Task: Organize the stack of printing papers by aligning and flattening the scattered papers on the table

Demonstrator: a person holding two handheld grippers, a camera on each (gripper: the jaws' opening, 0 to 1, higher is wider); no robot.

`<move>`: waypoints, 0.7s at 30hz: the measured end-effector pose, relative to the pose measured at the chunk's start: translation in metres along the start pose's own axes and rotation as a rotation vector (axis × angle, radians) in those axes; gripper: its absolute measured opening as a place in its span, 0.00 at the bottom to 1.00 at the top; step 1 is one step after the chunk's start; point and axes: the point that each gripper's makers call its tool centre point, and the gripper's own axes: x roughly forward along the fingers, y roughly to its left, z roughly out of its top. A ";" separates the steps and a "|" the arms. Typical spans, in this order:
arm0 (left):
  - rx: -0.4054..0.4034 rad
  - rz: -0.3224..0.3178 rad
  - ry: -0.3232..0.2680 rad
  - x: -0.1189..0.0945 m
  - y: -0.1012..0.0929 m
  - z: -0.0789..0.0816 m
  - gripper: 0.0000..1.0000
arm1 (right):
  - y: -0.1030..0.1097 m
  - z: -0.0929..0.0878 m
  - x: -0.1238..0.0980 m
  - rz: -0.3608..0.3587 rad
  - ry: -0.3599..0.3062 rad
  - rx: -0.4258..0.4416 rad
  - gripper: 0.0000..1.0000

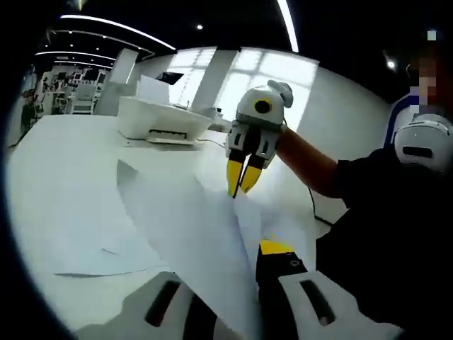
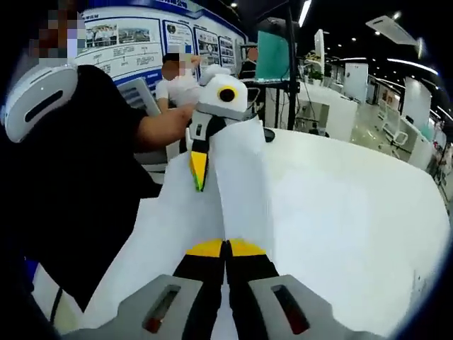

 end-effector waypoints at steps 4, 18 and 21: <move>-0.001 0.008 -0.010 -0.001 0.002 0.001 0.23 | -0.007 0.005 -0.003 -0.020 -0.047 0.046 0.00; 0.003 0.018 -0.029 0.001 0.004 0.005 0.26 | -0.020 0.013 0.006 -0.045 -0.175 0.264 0.00; 0.002 0.021 -0.032 0.001 0.005 0.006 0.26 | -0.023 0.016 0.010 -0.049 -0.204 0.297 0.00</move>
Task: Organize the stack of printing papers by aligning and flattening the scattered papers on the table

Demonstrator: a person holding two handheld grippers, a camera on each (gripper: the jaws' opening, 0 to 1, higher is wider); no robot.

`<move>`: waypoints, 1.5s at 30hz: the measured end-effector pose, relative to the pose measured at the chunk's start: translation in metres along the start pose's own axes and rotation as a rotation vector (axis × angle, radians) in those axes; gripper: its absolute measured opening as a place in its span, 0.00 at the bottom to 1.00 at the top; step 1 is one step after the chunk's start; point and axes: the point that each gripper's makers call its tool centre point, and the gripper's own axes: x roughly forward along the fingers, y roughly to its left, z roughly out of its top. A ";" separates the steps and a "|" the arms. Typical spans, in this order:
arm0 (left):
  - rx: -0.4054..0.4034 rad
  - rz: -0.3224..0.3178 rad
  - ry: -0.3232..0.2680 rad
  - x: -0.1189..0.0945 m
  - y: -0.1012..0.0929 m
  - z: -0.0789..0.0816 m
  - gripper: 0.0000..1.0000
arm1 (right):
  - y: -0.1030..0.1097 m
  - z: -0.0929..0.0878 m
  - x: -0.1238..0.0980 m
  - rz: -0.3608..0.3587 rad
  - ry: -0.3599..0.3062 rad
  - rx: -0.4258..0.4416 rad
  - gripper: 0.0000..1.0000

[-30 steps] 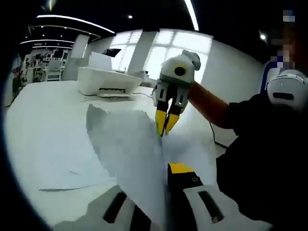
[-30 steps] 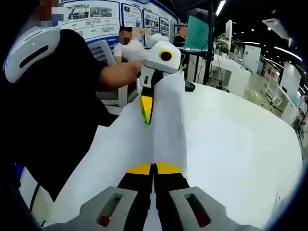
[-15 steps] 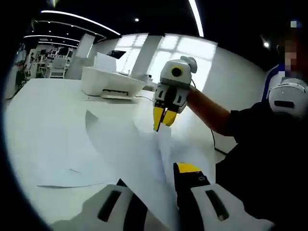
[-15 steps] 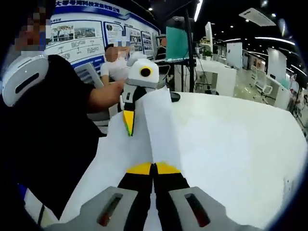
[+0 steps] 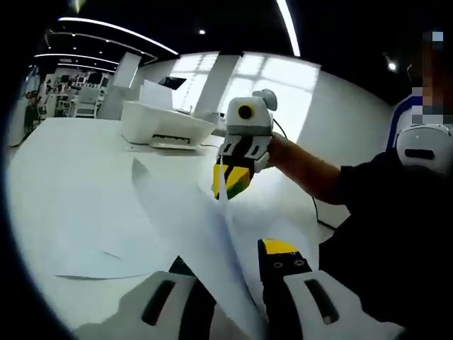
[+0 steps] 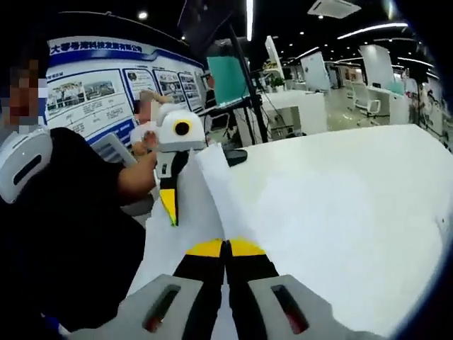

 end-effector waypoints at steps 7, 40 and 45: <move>-0.002 0.004 0.005 0.000 0.001 -0.002 0.26 | -0.001 0.002 0.009 0.008 -0.024 0.041 0.00; -0.023 0.013 0.050 0.001 -0.001 -0.014 0.13 | 0.005 0.001 0.022 -0.035 0.009 -0.074 0.00; -0.036 0.016 0.050 -0.001 0.000 -0.014 0.08 | 0.004 0.007 0.014 -0.038 -0.017 -0.097 0.03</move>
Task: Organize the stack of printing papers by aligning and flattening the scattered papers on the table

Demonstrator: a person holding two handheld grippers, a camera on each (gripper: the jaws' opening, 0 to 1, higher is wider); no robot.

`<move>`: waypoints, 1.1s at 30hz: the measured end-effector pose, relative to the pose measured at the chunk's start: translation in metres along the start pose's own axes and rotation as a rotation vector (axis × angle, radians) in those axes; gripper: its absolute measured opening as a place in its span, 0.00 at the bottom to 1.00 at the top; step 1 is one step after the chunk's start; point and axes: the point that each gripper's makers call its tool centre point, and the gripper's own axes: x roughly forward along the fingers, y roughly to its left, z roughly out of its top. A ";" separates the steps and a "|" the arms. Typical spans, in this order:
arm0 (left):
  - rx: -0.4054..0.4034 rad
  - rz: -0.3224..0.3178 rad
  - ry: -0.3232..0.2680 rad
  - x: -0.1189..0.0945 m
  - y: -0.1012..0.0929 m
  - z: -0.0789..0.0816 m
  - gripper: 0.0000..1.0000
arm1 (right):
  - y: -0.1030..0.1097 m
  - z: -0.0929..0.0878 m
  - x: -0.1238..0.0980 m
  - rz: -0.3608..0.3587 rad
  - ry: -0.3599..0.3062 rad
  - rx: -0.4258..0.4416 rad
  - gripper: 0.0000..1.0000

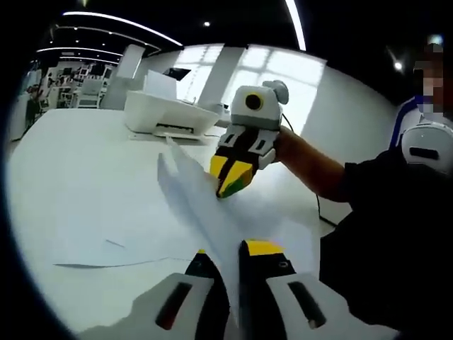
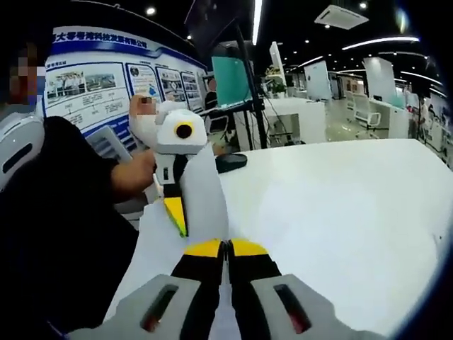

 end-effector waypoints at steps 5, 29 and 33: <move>0.004 0.004 -0.006 -0.005 0.000 -0.002 0.07 | -0.012 0.029 -0.038 -0.062 -0.157 -0.001 0.10; 0.051 0.002 -0.063 -0.017 -0.005 -0.002 0.07 | -0.092 0.016 -0.105 -0.363 -0.251 0.068 0.16; 0.037 -0.003 -0.091 -0.020 -0.004 0.000 0.07 | -0.102 0.011 -0.103 -0.401 -0.231 0.053 0.21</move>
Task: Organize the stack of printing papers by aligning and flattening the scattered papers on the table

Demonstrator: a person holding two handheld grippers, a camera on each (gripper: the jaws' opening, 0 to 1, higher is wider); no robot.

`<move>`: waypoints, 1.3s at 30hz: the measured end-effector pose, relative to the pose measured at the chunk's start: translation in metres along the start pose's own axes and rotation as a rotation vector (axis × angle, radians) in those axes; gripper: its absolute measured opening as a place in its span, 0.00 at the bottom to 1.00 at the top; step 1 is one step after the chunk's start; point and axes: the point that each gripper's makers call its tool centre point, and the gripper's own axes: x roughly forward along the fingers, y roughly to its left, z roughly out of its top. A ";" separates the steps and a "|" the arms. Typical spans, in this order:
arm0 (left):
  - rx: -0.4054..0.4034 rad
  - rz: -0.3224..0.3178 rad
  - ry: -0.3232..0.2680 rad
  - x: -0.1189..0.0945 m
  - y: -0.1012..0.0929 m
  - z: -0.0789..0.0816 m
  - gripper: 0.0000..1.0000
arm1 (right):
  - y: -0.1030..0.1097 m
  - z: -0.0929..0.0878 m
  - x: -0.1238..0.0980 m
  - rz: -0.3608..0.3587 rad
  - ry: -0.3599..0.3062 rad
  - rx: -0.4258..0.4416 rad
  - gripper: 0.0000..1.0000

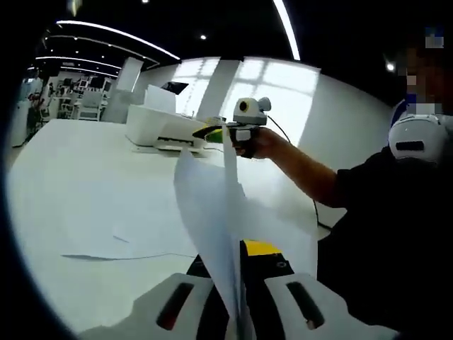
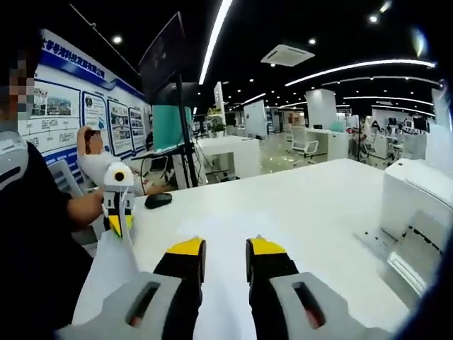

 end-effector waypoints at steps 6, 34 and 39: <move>-0.009 0.003 -0.015 -0.005 0.004 0.001 0.07 | -0.010 -0.004 0.007 -0.046 0.010 -0.010 0.26; -0.025 0.004 0.004 -0.022 0.013 -0.002 0.07 | -0.029 -0.056 0.056 -0.126 0.102 -0.060 0.50; -0.030 0.005 0.002 -0.022 0.013 -0.002 0.07 | -0.031 -0.062 0.062 -0.122 0.100 -0.051 0.52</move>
